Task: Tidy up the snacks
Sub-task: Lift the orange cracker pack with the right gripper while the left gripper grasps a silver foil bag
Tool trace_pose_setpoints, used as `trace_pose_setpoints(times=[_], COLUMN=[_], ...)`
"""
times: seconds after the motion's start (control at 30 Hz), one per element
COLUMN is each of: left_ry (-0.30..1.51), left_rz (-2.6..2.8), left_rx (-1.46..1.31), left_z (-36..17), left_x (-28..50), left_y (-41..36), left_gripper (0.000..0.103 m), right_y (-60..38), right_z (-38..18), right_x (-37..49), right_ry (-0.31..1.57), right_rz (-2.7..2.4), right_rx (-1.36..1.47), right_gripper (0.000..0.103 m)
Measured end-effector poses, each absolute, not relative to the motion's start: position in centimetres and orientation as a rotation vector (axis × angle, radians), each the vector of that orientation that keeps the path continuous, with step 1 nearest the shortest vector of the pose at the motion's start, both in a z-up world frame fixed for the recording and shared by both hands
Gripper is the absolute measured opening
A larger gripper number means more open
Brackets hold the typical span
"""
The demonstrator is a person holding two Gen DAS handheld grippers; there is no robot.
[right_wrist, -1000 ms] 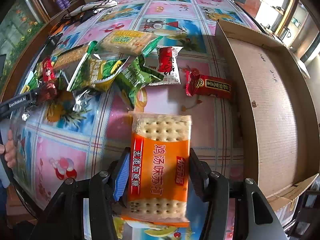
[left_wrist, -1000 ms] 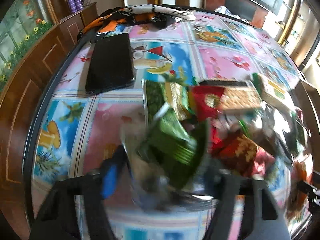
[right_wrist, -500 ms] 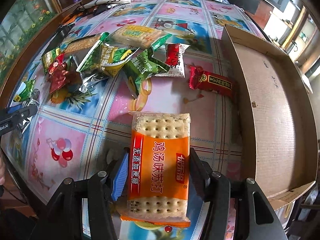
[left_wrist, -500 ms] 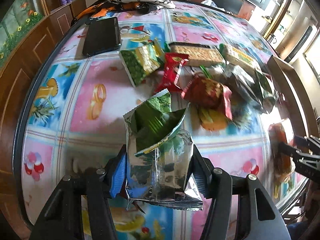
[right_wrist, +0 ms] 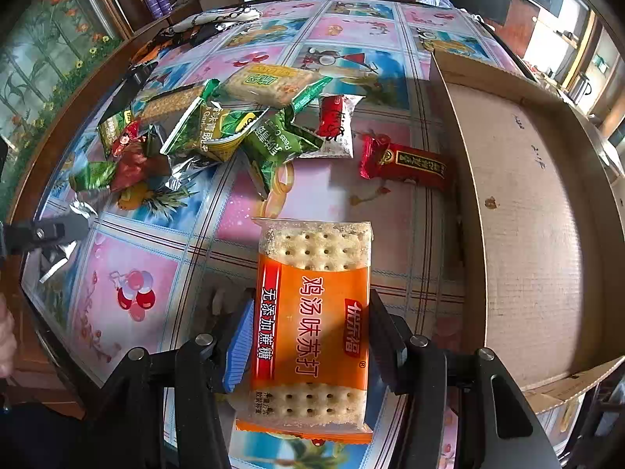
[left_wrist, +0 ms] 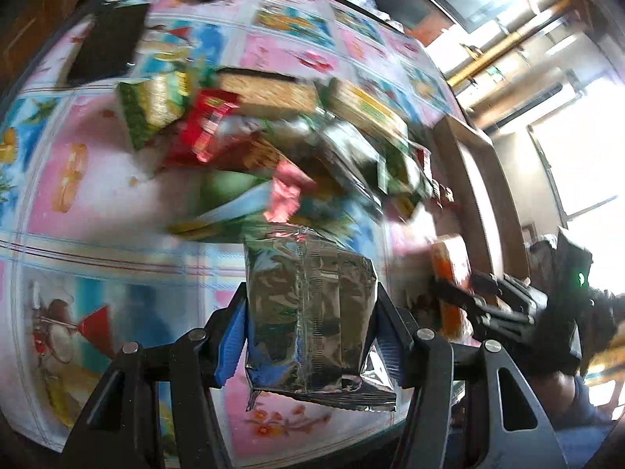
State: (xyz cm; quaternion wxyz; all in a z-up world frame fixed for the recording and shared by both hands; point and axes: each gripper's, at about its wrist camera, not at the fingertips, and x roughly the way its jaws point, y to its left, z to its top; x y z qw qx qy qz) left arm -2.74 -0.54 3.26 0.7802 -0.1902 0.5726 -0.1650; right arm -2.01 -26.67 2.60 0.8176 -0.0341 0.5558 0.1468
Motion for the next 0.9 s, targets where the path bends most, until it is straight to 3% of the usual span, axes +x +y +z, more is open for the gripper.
trace_pose_setpoints(times=[0.5, 0.73, 0.9], left_ry=[1.103, 1.094, 1.089], left_rz=[-0.317, -0.345, -0.369], left_rx=[-0.145, -0.12, -0.106], left_z=[7.1, 7.4, 7.5], left_x=[-3.6, -3.4, -3.3], left_y=[-4.3, -5.8, -6.9], left_gripper=[0.058, 0.058, 0.058], right_y=[-28.6, -36.3, -40.3], right_z=[5.6, 7.9, 6.7], right_x=[-1.9, -0.6, 0.1], right_ry=[1.088, 1.0, 1.002], right_rz=[0.349, 0.182, 0.032], right_rx=[0.035, 0.208, 0.162], right_gripper=[0.057, 0.057, 0.057])
